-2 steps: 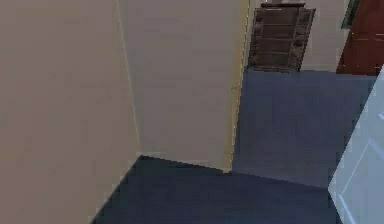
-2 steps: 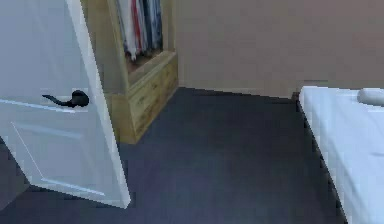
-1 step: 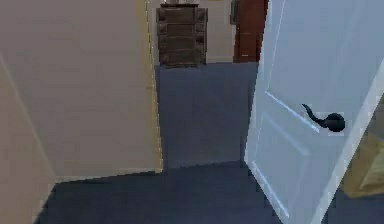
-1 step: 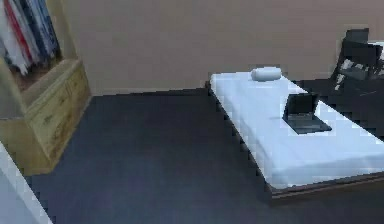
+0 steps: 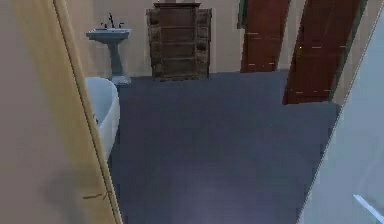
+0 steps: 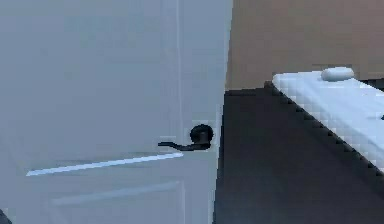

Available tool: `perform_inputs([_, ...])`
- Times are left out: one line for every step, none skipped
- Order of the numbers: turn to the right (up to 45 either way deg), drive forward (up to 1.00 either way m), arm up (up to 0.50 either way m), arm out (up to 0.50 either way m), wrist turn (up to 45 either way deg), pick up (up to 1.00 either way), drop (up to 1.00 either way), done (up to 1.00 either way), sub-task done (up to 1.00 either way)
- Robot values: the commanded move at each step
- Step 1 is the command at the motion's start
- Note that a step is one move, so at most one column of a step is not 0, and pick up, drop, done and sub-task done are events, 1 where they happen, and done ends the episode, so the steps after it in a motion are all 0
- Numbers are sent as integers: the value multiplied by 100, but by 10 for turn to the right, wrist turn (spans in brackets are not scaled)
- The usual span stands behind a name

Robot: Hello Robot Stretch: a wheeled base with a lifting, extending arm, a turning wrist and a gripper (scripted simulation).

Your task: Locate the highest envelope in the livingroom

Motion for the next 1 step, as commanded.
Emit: perform_inputs([0, 65, 0, 0, 0, 0, 0, 0, 0])
